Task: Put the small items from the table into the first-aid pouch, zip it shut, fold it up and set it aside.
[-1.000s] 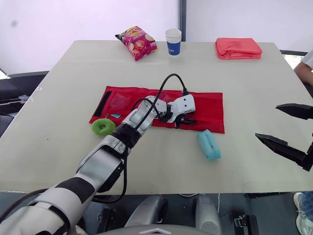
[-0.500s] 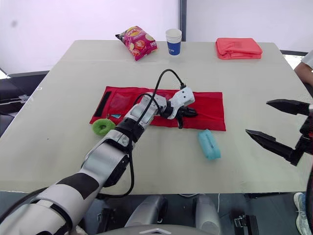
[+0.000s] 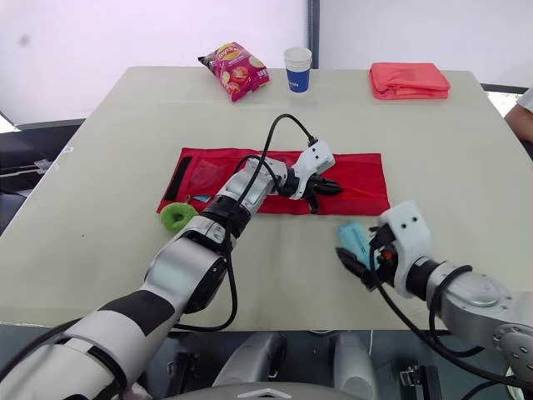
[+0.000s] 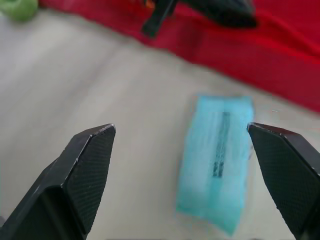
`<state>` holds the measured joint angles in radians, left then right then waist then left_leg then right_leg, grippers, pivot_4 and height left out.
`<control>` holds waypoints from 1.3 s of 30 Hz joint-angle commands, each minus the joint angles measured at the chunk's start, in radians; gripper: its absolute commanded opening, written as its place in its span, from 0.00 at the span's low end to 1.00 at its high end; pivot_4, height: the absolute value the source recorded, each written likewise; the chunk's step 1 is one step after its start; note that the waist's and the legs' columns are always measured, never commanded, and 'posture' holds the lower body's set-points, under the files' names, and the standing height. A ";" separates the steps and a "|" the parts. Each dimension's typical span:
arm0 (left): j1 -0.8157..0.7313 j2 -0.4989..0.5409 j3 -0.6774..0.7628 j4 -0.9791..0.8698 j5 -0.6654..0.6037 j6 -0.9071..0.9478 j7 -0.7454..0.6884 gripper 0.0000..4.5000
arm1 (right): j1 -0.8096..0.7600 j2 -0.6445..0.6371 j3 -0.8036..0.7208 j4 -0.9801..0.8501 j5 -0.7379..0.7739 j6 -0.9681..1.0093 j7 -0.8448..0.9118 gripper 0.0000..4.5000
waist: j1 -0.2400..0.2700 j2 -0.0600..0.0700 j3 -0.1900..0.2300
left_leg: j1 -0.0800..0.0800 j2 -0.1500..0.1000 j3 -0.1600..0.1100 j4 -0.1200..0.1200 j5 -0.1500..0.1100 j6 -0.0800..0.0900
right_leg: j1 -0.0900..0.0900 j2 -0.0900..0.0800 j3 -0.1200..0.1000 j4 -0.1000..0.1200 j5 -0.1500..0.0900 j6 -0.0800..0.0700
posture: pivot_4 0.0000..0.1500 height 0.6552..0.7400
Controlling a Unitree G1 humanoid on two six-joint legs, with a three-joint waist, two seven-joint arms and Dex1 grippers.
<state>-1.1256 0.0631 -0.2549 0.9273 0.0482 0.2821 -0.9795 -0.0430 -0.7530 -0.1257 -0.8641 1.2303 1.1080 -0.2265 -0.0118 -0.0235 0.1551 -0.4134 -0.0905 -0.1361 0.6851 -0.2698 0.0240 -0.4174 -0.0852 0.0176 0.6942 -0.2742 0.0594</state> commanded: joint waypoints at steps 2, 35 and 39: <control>0.003 -0.012 -0.004 -0.047 0.005 -0.023 0.004 0.01 | -0.023 0.097 0.113 0.072 -0.102 0.041 -0.129 1.00 | 0.001 0.001 0.000 | 0.000 0.000 0.000 0.000 0.000 0.000 | 0.000 0.001 0.000 0.000 0.000 0.000 | 1.00 1.00; 0.046 -0.013 -0.013 -0.176 -0.004 -0.003 0.020 0.00 | -0.318 0.345 0.139 0.411 -0.337 0.147 -0.125 0.17 | -0.007 0.002 -0.001 | 0.000 -0.001 0.001 -0.001 0.000 0.000 | -0.003 0.003 0.003 0.001 0.000 0.000 | 1.00 1.00; 0.081 -0.007 -0.029 -0.231 -0.012 0.003 -0.011 0.00 | -0.392 0.401 0.160 0.527 -0.447 0.124 -0.110 0.17 | -0.014 0.003 -0.002 | 0.001 -0.001 0.002 -0.001 0.000 0.000 | -0.002 0.004 0.004 0.002 0.000 0.000 | 1.00 1.00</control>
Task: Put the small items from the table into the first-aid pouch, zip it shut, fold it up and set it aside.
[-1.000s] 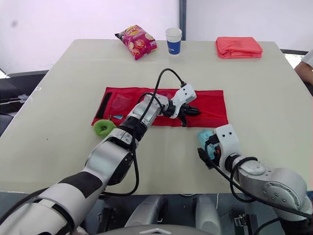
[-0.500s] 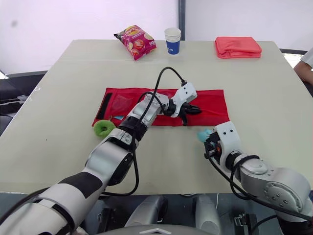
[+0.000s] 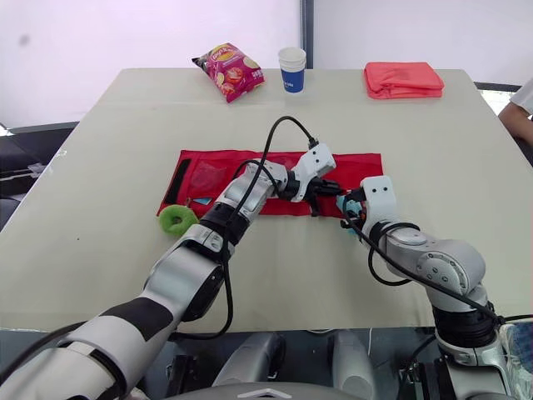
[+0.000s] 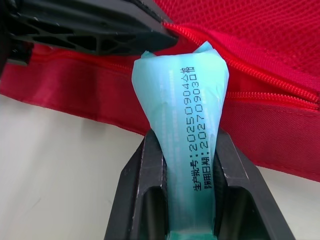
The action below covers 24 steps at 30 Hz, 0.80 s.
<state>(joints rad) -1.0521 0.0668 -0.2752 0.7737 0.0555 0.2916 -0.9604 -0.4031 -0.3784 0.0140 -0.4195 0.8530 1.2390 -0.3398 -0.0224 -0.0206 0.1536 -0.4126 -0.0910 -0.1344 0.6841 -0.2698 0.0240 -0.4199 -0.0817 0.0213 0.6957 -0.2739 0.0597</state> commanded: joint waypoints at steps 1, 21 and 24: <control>0.020 -0.009 -0.013 -0.096 -0.022 -0.002 -0.038 0.00 | -0.053 0.041 0.025 0.113 -0.093 -0.011 0.008 0.17 | -0.009 0.000 0.000 | 0.000 0.000 0.000 0.000 0.000 0.000 | 0.000 0.000 0.000 0.000 0.000 0.000 | 1.00 1.00; 0.032 0.026 -0.014 -0.110 -0.012 -0.001 -0.043 0.00 | -0.018 -0.013 -0.028 -0.121 -0.194 0.043 0.366 0.71 | -0.015 0.006 -0.004 | -0.001 0.000 -0.001 0.000 0.000 0.000 | -0.001 0.000 0.000 0.000 0.000 0.000 | 1.00 1.00; 0.018 0.026 -0.012 -0.085 -0.011 -0.016 -0.040 0.00 | 0.017 -0.035 -0.062 -0.202 -0.170 0.097 0.392 0.71 | -0.016 0.006 -0.004 | -0.001 0.000 -0.001 -0.001 0.000 0.000 | -0.001 0.000 0.000 0.000 0.000 0.000 | 1.00 1.00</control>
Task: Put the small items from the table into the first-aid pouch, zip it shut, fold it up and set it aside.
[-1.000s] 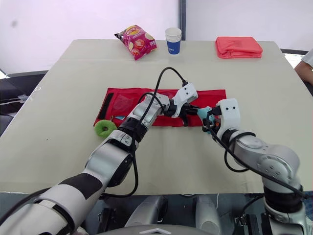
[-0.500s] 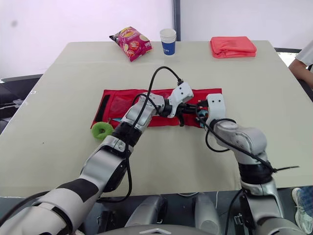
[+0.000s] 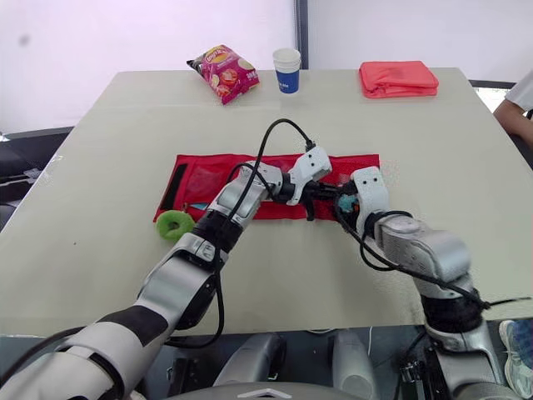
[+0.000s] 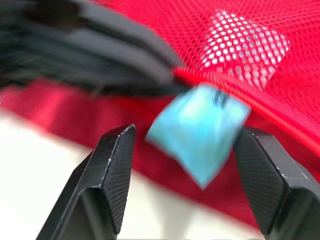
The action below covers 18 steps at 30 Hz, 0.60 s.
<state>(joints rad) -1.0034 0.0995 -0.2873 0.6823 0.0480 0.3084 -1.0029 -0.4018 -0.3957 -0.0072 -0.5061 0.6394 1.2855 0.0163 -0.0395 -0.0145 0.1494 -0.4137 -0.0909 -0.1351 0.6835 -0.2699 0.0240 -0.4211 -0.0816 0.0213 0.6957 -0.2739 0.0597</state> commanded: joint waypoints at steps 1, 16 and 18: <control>-0.033 -0.006 0.001 0.012 -0.004 -0.037 0.002 0.00 | 0.019 -0.017 -0.042 -0.121 0.039 0.058 0.036 0.71 | 0.000 0.000 0.000 | 0.000 0.000 0.000 0.000 0.000 0.000 | 0.000 0.000 0.000 0.000 0.000 0.000 | 1.00 1.00; -0.010 -0.006 -0.029 -0.041 -0.005 -0.027 -0.024 0.00 | -0.133 0.060 0.096 0.292 -0.321 -0.226 -0.046 0.01 | 0.002 0.000 0.000 | -0.001 0.000 0.001 0.000 0.000 0.000 | -0.001 0.000 0.000 0.000 0.000 0.000 | 1.00 1.00; -0.001 -0.003 -0.034 -0.052 -0.004 -0.024 -0.024 0.00 | -0.167 0.074 0.076 0.353 -0.361 -0.274 -0.065 0.01 | 0.001 0.000 0.000 | -0.001 -0.001 0.001 0.000 0.000 0.000 | -0.002 -0.001 0.001 0.000 0.000 0.000 | 1.00 1.00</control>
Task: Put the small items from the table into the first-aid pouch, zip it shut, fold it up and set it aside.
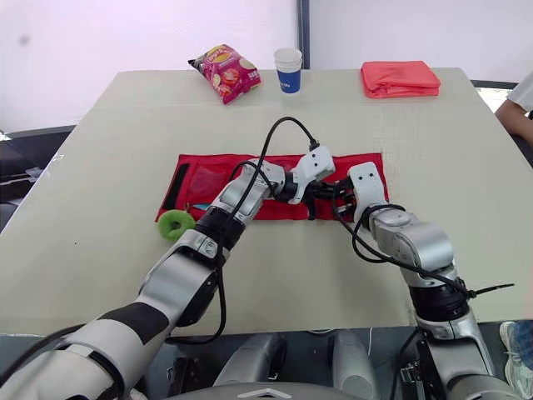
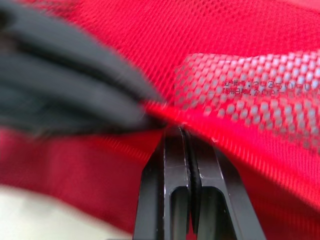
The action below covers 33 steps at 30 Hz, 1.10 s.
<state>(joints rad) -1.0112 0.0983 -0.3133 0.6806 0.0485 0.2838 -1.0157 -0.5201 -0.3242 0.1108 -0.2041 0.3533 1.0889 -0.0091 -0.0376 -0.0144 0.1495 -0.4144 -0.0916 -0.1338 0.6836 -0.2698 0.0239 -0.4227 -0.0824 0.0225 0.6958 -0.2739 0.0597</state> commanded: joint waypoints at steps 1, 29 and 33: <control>0.010 -0.001 -0.010 -0.053 -0.005 0.002 -0.011 0.00 | -0.056 0.004 -0.042 0.065 -0.086 -0.089 -0.035 0.01 | -0.001 0.000 0.000 | 0.000 0.000 0.000 0.000 0.000 0.000 | 0.000 0.000 0.000 0.000 0.000 0.000 | 1.00 1.00; 0.282 0.218 0.254 -0.623 -0.358 0.310 -0.075 0.99 | 0.271 -0.089 -0.541 -0.608 0.336 0.287 0.201 1.00 | -0.007 0.001 0.000 | 0.001 0.002 0.000 -0.002 0.000 0.000 | -0.001 0.001 0.003 0.000 0.000 0.000 | 1.00 1.00; 0.471 0.336 0.380 -0.891 -0.514 0.415 -0.072 0.99 | 0.256 -0.033 -0.588 -0.550 0.308 0.375 0.136 1.00 | 0.002 0.001 0.000 | 0.002 0.002 -0.001 -0.002 0.000 0.000 | -0.001 -0.002 0.005 0.000 0.000 0.000 | 1.00 1.00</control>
<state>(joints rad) -0.5523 0.4044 0.0316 -0.0925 -0.3996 0.6623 -1.0850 -0.2445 -0.3730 -0.4453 -0.7525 0.6666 1.4337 0.1502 -0.0358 -0.0130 0.1494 -0.4126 -0.0894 -0.1353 0.6814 -0.2699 0.0234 -0.4238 -0.0841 0.0279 0.6958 -0.2736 0.0594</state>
